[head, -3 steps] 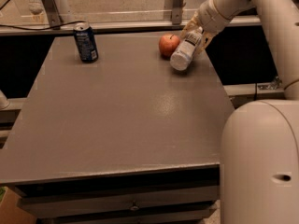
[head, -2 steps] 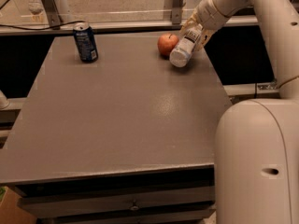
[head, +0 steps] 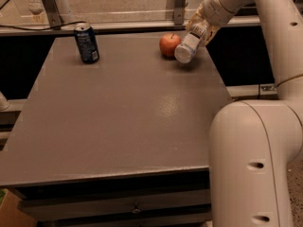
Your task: Move blue plastic bottle near apple
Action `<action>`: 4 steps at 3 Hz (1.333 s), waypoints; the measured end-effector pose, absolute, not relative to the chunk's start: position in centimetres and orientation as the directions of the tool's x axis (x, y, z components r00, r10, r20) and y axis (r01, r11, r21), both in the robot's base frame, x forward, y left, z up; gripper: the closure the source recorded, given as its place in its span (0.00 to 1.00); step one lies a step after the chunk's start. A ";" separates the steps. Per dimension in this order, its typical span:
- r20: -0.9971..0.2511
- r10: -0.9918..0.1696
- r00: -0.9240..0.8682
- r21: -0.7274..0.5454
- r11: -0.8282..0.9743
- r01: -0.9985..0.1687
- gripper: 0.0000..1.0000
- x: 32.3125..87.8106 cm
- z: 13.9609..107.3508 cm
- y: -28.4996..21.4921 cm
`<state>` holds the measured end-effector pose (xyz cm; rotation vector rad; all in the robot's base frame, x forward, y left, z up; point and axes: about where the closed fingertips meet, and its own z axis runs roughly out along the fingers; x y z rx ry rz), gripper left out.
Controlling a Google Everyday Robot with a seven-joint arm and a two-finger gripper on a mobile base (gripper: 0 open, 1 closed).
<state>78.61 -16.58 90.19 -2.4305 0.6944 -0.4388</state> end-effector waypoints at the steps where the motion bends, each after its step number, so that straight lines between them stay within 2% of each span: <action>1: 0.171 -0.585 0.793 -0.598 -0.701 -0.388 1.00 79.1 90.7 -17.6; 2: 0.177 -0.595 0.784 -0.578 -0.708 -0.407 0.82 78.9 90.8 -18.2; 4: 0.171 -0.596 0.785 -0.539 -0.723 -0.432 0.36 78.2 90.6 -18.7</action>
Offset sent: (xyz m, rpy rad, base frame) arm 0.0141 -0.0365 0.0267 -0.0698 0.0043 -0.0717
